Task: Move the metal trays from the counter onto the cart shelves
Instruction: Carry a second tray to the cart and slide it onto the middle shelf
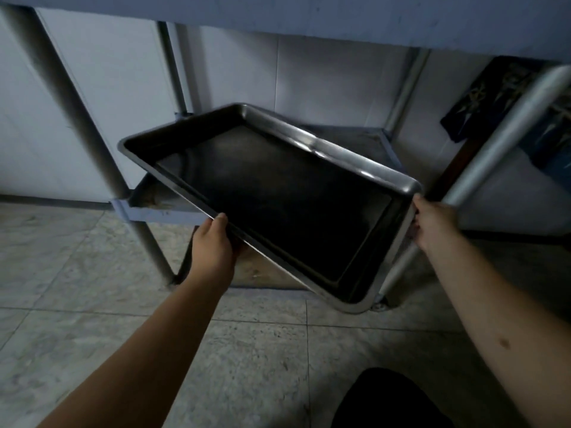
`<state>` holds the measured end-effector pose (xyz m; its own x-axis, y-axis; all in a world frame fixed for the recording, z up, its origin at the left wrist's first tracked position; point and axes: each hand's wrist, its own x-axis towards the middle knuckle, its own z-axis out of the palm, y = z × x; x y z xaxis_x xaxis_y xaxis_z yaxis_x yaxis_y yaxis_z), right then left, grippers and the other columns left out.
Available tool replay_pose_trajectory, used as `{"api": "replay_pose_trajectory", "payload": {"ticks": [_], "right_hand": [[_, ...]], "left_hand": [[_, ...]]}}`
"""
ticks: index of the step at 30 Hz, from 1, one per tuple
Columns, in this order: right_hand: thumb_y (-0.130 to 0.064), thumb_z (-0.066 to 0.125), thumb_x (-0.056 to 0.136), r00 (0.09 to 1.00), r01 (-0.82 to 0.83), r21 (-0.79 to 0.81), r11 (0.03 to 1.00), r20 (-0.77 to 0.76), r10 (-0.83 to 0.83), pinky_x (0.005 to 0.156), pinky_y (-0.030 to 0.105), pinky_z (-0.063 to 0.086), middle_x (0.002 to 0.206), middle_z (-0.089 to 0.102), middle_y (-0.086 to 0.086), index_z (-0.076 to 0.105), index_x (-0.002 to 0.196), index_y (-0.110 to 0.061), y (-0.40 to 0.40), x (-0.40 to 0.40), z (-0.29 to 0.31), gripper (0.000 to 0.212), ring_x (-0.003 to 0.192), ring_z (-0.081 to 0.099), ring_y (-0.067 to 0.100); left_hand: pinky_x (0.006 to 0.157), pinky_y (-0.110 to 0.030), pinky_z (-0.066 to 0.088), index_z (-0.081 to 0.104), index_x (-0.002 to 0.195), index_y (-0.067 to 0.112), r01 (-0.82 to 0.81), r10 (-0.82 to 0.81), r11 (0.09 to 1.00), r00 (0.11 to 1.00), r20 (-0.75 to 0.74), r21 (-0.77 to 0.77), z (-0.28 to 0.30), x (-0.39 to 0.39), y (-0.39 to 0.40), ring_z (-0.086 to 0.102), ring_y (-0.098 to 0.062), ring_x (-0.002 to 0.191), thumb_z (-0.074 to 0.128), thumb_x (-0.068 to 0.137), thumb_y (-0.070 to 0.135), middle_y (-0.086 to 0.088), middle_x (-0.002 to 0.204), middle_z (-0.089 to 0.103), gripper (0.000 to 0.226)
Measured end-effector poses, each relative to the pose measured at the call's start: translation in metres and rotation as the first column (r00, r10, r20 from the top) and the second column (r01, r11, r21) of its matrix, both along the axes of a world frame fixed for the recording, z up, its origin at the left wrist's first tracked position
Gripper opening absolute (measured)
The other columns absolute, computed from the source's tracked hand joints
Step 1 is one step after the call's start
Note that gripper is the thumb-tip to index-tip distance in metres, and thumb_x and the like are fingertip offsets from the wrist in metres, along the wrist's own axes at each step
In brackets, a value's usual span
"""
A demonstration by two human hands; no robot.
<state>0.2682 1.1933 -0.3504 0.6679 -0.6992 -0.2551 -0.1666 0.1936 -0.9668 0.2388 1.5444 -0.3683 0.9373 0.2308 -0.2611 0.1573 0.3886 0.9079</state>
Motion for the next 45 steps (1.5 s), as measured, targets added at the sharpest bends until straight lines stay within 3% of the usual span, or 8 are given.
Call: {"api": "replay_pose_trajectory", "payload": {"ticks": [5,10,14,16,29,34,40,45], "right_hand": [[-0.033,0.066,0.086,0.993,0.1,-0.107,0.989,-0.058,-0.107,0.072,0.038,0.053,0.097,0.062,0.011,0.062,0.11,-0.007,0.013,0.019,0.01,0.036,0.082,0.06,0.026],[-0.056,0.05,0.084,0.99,-0.098,-0.418,0.903,0.048,0.13,0.073,0.044,0.052,0.114,0.058,0.016,0.061,0.103,-0.031,0.053,-0.075,-0.006,0.033,0.098,0.059,0.033],[-0.058,0.044,0.088,0.954,-0.174,-0.967,0.185,-0.119,0.275,0.095,0.039,0.033,0.127,0.052,-0.012,0.053,0.126,-0.034,0.087,-0.092,-0.019,0.046,0.117,0.049,0.013],[-0.052,0.044,0.092,0.92,-0.282,-0.958,0.059,-0.252,0.299,0.097,0.044,0.032,0.119,0.064,-0.008,0.062,0.12,-0.028,0.09,-0.063,-0.014,0.041,0.113,0.056,0.016],[-0.04,0.059,0.09,0.915,-0.296,-0.943,0.152,-0.234,0.329,0.085,0.044,0.037,0.095,0.073,0.0,0.074,0.096,-0.019,0.05,0.021,-0.032,0.027,0.093,0.064,0.025],[-0.046,0.054,0.09,0.904,-0.305,-0.946,0.109,-0.252,0.346,0.081,0.042,0.037,0.091,0.072,0.0,0.072,0.095,-0.024,0.041,0.037,-0.036,0.029,0.09,0.063,0.026],[-0.05,0.047,0.091,0.924,-0.264,-0.964,0.02,-0.247,0.292,0.077,0.038,0.03,0.084,0.069,0.001,0.068,0.09,-0.023,0.037,0.042,-0.044,0.034,0.089,0.06,0.027],[-0.048,0.046,0.093,0.881,-0.436,-0.895,0.097,-0.402,0.248,0.106,0.049,0.022,0.145,0.047,0.001,0.056,0.126,-0.026,0.05,0.036,-0.037,0.041,0.14,0.028,0.026]], "left_hand": [[0.066,-0.036,0.059,0.061,0.089,0.012,-0.102,0.103,0.994,0.994,0.031,-0.034,0.001,0.007,-0.019,0.071,-0.023,0.076,0.044,0.102,0.017,-0.007,0.079,0.071,0.022],[0.082,-0.044,0.056,0.06,0.088,0.013,-0.082,0.081,0.993,0.997,-0.015,-0.086,-0.003,0.016,-0.054,0.068,-0.031,0.092,0.047,0.102,0.02,-0.013,0.091,0.068,0.021],[0.066,-0.032,0.06,0.058,0.1,0.003,0.0,-0.003,0.995,1.0,-0.021,-0.097,-0.005,0.022,-0.094,0.069,-0.03,0.093,0.048,0.103,0.014,-0.015,0.094,0.066,0.015],[0.062,-0.026,0.058,0.055,0.099,0.002,0.052,-0.057,0.99,0.998,-0.034,-0.134,-0.004,0.025,-0.112,0.071,-0.027,0.086,0.048,0.103,0.012,-0.014,0.093,0.065,0.012],[0.056,-0.033,0.057,0.057,0.099,0.009,0.274,-0.313,0.937,0.935,-0.169,-0.218,-0.013,0.077,-0.129,0.075,-0.024,0.073,0.052,0.101,0.029,-0.014,0.087,0.073,0.021],[0.064,-0.046,0.063,0.06,0.1,0.007,0.417,-0.389,0.904,0.894,-0.222,0.097,-0.017,0.087,-0.119,0.075,-0.032,0.075,0.059,0.094,0.048,-0.011,0.078,0.077,0.041],[0.075,-0.052,0.061,0.063,0.09,0.024,0.499,-0.476,0.721,0.861,-0.179,0.48,-0.017,0.08,-0.091,0.073,-0.031,0.08,0.05,0.094,0.052,-0.016,0.097,0.074,0.031],[0.05,-0.028,0.042,0.042,0.097,0.041,-0.046,-0.521,-0.128,0.853,-0.028,0.991,-0.027,0.053,-0.047,0.06,-0.015,0.064,0.032,0.084,0.075,0.006,0.075,0.063,0.038]]}}
